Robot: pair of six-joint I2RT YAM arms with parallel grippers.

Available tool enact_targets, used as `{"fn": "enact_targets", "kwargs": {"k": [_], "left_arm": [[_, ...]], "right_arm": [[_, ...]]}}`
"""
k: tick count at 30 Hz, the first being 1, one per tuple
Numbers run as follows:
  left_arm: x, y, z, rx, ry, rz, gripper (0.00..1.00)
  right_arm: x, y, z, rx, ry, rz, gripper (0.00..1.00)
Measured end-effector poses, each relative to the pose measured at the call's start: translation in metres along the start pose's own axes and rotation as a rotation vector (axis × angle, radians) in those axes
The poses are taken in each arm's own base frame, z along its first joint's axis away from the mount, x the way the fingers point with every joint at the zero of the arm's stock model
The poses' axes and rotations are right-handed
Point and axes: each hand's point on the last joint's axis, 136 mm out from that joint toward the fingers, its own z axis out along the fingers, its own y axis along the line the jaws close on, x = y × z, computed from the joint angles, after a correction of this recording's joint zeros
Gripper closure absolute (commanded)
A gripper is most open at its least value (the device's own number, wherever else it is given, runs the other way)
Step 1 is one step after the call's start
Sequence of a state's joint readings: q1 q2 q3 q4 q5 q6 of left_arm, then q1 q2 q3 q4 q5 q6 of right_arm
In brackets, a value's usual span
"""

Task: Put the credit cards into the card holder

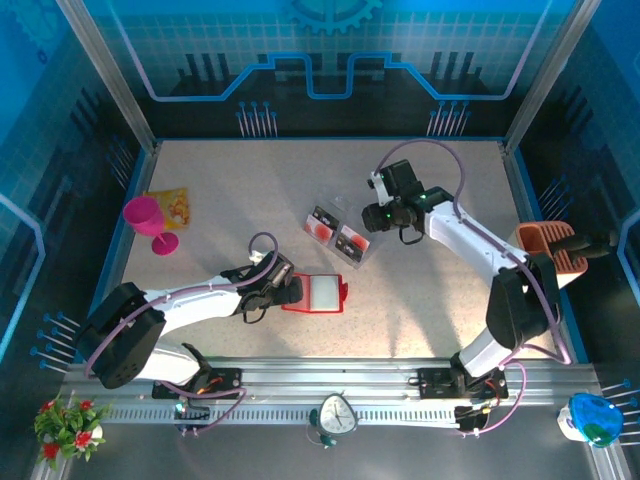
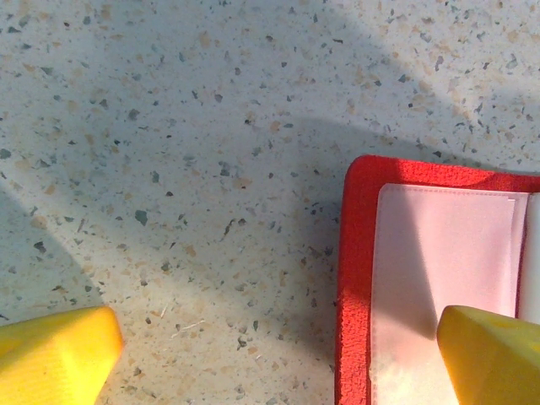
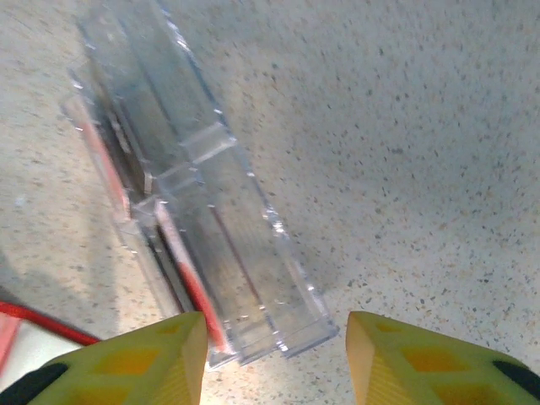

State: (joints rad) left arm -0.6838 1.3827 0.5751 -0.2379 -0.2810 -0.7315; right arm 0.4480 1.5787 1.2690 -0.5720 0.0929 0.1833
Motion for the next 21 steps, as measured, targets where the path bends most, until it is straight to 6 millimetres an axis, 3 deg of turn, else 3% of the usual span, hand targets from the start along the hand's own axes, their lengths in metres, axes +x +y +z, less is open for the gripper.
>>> {"fn": "enact_targets", "kwargs": {"k": [5, 12, 21], "left_arm": [[0.000, 0.000, 0.000, 0.001, -0.001, 0.000, 0.01], [0.000, 0.000, 0.000, 0.001, -0.001, -0.001, 0.01], [-0.001, 0.000, -0.001, 0.002, -0.002, -0.001, 0.01]], "right_arm": [[0.010, 0.034, 0.004, -0.041, 0.033, -0.079, 0.55], [0.035, 0.070, 0.039, -0.029, 0.155, -0.238, 0.61], [0.043, 0.069, 0.062, 0.066, 0.214, -0.337, 0.68]]}}
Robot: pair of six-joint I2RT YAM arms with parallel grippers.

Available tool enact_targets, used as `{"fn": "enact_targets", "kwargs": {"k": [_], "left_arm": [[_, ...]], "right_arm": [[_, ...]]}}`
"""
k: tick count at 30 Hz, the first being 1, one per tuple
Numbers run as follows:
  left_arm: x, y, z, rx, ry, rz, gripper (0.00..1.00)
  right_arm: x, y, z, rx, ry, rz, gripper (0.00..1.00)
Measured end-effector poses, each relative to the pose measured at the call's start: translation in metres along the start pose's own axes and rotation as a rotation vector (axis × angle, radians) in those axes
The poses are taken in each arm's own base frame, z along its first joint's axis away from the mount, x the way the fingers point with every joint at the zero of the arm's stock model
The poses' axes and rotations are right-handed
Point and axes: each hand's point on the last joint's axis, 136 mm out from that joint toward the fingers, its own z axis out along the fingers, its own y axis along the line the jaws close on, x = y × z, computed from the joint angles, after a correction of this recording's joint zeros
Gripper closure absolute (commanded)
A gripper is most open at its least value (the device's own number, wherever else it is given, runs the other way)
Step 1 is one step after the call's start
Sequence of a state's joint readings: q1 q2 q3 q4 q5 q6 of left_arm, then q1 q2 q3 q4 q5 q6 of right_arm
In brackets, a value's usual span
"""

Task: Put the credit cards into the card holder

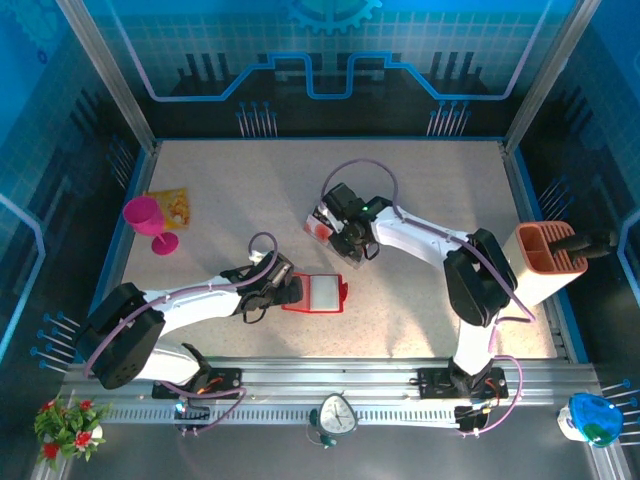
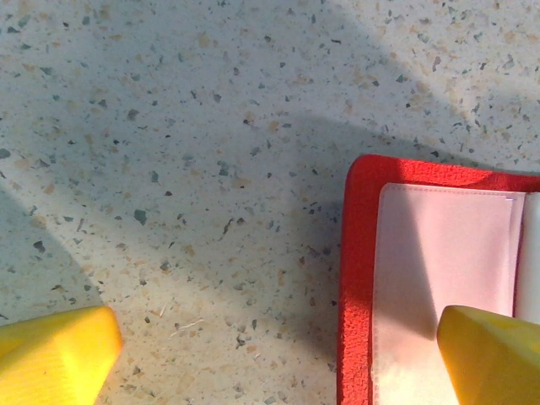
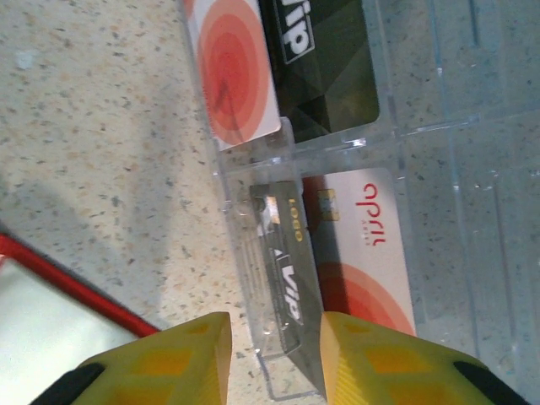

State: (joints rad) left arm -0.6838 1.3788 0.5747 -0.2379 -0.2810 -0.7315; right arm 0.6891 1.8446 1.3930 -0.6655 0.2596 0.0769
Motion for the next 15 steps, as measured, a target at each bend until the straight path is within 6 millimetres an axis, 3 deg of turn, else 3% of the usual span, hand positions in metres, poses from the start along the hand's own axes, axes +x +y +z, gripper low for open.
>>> {"fn": "enact_targets", "kwargs": {"k": [15], "left_arm": [[0.000, 0.000, 0.000, 0.000, 0.000, 0.000, 0.01]], "right_arm": [[0.005, -0.007, 0.025, 0.063, 0.068, -0.047, 0.72]]}}
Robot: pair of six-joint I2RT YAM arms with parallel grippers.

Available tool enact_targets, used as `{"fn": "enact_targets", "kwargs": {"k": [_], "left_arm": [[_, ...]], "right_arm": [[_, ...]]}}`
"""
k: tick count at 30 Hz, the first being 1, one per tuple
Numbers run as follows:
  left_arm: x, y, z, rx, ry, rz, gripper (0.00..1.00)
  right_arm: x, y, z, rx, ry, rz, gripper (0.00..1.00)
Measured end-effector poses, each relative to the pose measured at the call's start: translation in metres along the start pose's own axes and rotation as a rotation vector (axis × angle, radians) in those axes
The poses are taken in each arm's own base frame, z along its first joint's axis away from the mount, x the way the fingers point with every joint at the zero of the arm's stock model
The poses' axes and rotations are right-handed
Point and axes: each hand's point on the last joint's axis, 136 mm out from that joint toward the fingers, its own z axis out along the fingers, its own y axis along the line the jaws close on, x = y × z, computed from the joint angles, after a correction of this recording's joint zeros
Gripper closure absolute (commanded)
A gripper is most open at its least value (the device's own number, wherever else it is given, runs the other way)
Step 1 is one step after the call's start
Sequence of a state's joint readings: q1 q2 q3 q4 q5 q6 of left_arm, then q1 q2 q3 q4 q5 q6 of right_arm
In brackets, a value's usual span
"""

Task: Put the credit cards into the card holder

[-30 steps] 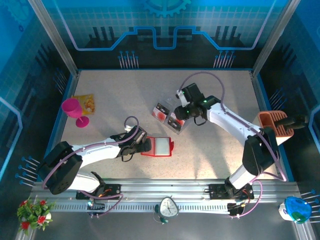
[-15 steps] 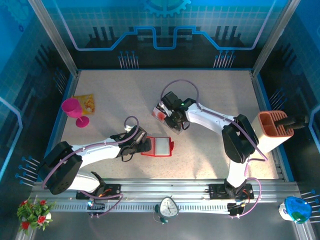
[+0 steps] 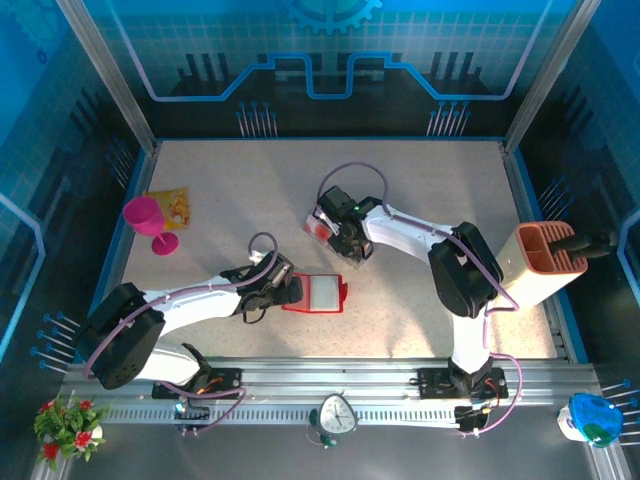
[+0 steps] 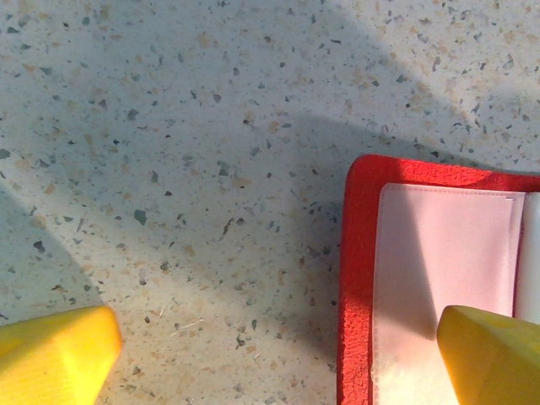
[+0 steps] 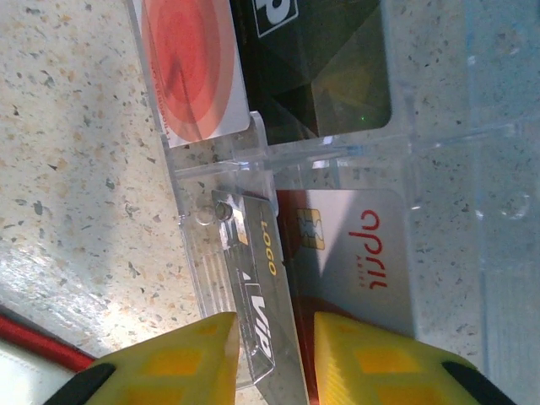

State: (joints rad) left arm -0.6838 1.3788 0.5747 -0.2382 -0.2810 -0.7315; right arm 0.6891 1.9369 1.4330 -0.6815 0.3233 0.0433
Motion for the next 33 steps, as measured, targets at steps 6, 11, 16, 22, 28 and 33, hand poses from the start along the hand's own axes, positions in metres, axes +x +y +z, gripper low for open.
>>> {"fn": "enact_targets", "kwargs": {"k": [6, 11, 16, 22, 28, 33], "left_arm": [[0.000, 0.000, 0.000, 0.000, 0.000, 0.000, 0.01], [0.000, 0.000, 0.000, 0.000, 0.000, 0.000, 0.01], [0.000, 0.000, 0.000, 0.001, -0.001, -0.001, 0.01], [-0.001, -0.001, -0.002, 0.010, -0.003, -0.002, 0.01], [-0.003, -0.004, -0.006, 0.028, -0.014, -0.005, 0.01], [-0.006, -0.006, -0.010, 0.041, -0.026, -0.005, 0.01]], "right_arm": [[0.000, 0.000, 0.000, 0.002, 0.001, -0.010, 0.83], [-0.001, 0.001, -0.001, -0.008, -0.003, -0.022, 0.95], [-0.001, 0.006, -0.002, -0.029, -0.007, -0.051, 1.00], [-0.003, 0.011, -0.015, -0.079, -0.027, -0.077, 1.00], [-0.017, 0.015, -0.066, -0.154, -0.147, -0.036, 1.00], [-0.027, 0.023, -0.113, -0.257, -0.299, 0.075, 1.00]]}}
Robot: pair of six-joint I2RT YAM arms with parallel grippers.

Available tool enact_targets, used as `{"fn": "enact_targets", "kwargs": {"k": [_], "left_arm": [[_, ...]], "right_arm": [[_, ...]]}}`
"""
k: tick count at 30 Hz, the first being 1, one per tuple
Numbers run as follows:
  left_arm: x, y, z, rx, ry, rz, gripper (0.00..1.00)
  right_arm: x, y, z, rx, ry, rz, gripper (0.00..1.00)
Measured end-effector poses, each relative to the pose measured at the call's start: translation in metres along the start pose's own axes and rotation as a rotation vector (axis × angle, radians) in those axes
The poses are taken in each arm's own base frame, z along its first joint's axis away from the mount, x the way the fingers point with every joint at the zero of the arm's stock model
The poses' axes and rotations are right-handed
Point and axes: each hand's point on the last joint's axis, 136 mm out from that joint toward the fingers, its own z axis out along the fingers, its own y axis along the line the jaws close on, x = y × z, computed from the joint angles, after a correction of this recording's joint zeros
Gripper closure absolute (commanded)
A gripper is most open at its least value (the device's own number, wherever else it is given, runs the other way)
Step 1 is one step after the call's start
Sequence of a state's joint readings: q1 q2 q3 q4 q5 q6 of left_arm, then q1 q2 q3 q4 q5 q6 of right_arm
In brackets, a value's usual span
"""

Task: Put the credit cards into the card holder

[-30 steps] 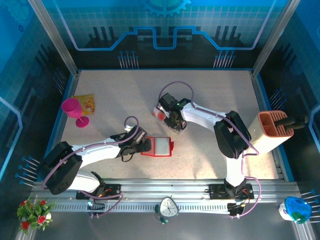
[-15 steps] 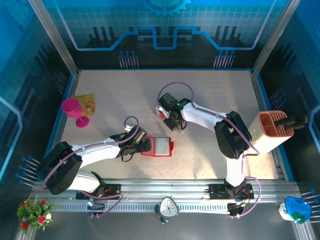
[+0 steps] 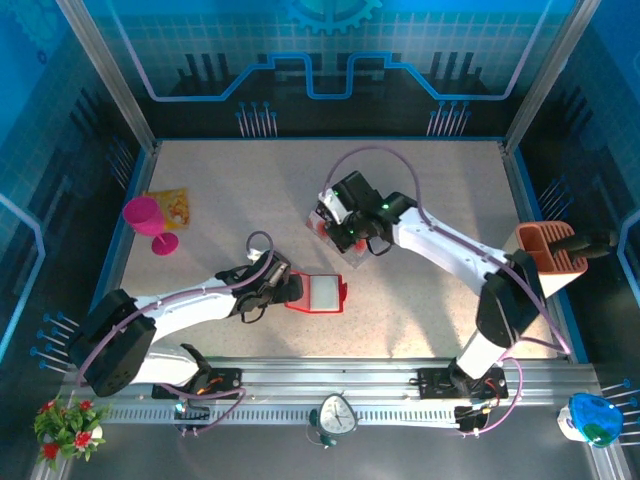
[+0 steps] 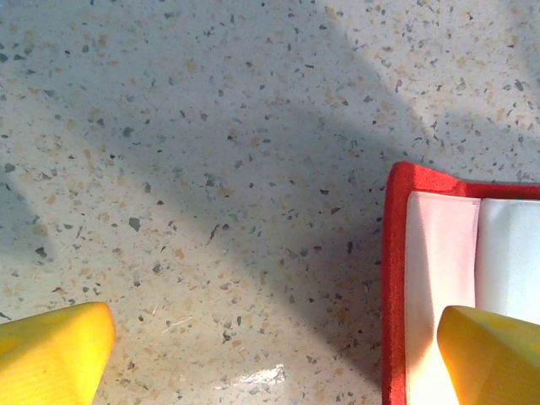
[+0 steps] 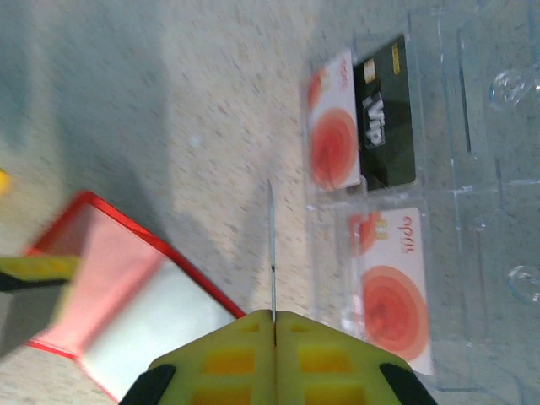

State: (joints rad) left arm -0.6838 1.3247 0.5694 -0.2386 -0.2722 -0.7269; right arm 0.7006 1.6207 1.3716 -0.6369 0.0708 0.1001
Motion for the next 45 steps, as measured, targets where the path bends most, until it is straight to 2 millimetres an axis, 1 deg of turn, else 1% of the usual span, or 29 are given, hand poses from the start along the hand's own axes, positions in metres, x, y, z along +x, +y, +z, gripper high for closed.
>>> {"fn": "enact_targets", "kwargs": {"k": [3, 5, 7, 9, 12, 14, 15, 19, 24, 29, 35, 45], "left_arm": [[0.001, 0.001, 0.000, -0.004, 0.004, 0.001, 0.01], [0.003, 0.003, 0.000, -0.012, 0.010, 0.003, 0.01], [0.004, 0.005, -0.001, -0.020, 0.018, 0.004, 0.01], [0.007, 0.008, -0.001, -0.034, 0.026, 0.006, 0.01], [0.009, 0.013, -0.001, -0.053, 0.034, 0.005, 0.01], [0.011, 0.016, -0.001, -0.066, 0.039, 0.007, 0.01], [0.011, 0.017, -0.001, -0.072, 0.040, 0.007, 0.01], [0.015, 0.024, 0.001, -0.106, 0.055, 0.002, 0.01], [0.015, 0.027, 0.003, -0.125, 0.051, -0.007, 0.01], [0.015, 0.027, 0.004, -0.128, 0.047, -0.007, 0.01], [0.014, 0.028, 0.004, -0.129, 0.046, -0.007, 0.01], [0.015, 0.028, 0.005, -0.132, 0.047, -0.006, 0.01]], "right_arm": [[0.002, 0.011, -0.008, -0.072, -0.072, 0.106, 1.00], [0.010, 0.019, -0.004, -0.128, -0.106, 0.187, 1.00], [0.023, 0.026, 0.006, -0.182, -0.125, 0.277, 1.00], [0.040, 0.032, 0.022, -0.224, -0.128, 0.371, 1.00], [0.064, 0.039, 0.040, -0.252, -0.125, 0.468, 1.00], [0.075, 0.047, 0.047, -0.273, -0.131, 0.513, 1.00], [0.077, 0.050, 0.049, -0.282, -0.140, 0.527, 1.00], [0.076, 0.060, 0.051, -0.323, -0.220, 0.589, 1.00], [0.073, 0.060, 0.053, -0.350, -0.298, 0.661, 1.00], [0.070, 0.064, 0.062, -0.371, -0.328, 0.706, 1.00], [0.076, 0.069, 0.074, -0.372, -0.332, 0.736, 1.00], [0.092, 0.064, 0.085, -0.342, -0.341, 0.788, 1.00]]}}
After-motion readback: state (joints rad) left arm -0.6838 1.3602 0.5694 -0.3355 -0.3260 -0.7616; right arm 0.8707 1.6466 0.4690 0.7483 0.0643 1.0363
